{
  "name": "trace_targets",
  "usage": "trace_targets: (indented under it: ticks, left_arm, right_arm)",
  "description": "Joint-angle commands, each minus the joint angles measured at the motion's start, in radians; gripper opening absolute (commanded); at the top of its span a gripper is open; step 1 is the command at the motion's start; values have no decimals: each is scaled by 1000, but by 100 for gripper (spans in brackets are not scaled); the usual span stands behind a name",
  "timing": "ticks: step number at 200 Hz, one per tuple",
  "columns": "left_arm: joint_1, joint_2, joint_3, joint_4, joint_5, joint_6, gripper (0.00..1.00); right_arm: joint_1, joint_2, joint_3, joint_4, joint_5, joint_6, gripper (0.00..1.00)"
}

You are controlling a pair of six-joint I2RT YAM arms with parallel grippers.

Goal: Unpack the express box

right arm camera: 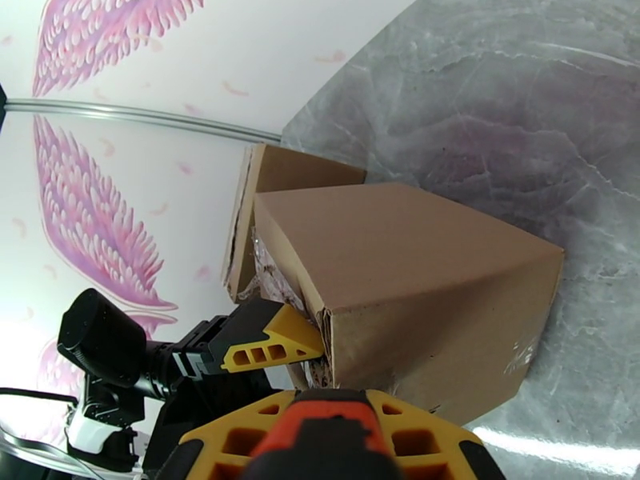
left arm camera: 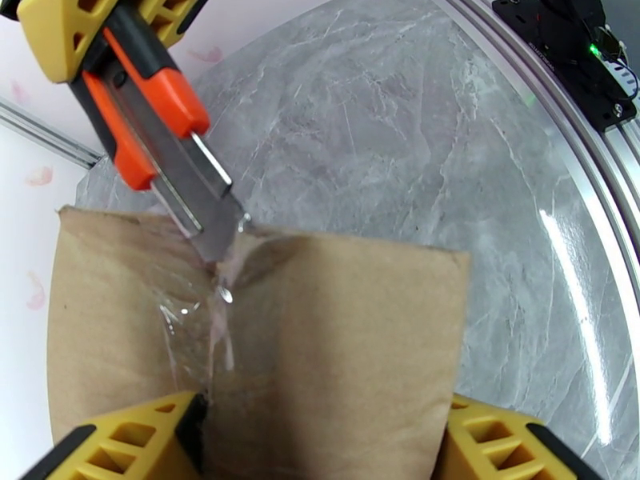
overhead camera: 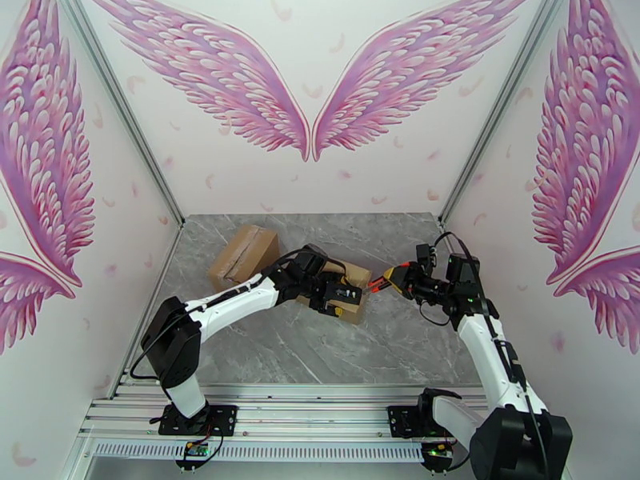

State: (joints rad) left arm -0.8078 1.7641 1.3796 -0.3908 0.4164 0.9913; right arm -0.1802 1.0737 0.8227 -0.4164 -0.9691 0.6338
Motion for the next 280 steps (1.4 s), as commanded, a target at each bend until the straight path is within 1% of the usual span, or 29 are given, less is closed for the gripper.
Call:
trace_targets:
  ticks: [1,31,51,91,103,133,174,189,215,229,248,280]
  left_arm:
    - [124,29,37,80,-237,-52,68]
    - [127,50,51,79,-236,-66,68]
    - [126,65,71,66,-242,-75,68]
    - [127,74,81,64,-251,-87,68]
    - [127,75,88,63,-252,-99,68]
    - [122,74,90,59,-241,-127,68]
    - [103,55,64,62,-215,-123,68]
    - [87,39,48,68,-192,-128,68]
    - [57,19,23,91,-184,-154,68]
    - [43,4,0,123,-177,-173,67]
    - [28,-16,-20,145,-166,-187,68]
    - [15,-47,-30,159,-116,-237,68]
  right_arm:
    - [-12,-62,19,-177,-149,-2,0]
    - [-16,-92,38,-186,-117,9,0]
    - [-18,-113,50,-212,-71,-5,0]
    - [-22,-161,35,-198,-3,22,0]
    - [-23,-190,22,-188,43,38,0]
    - [-35,-262,-49,-64,83,153,0]
    - [-45,-304,-85,43,126,230,0]
    - [-44,-309,-129,138,144,288,0]
    - [-34,-314,-242,378,182,413,0]
    - [-11,-309,-283,463,222,437,0]
    - [14,-294,-322,523,266,437,0]
    - [20,-294,-371,625,307,465,0]
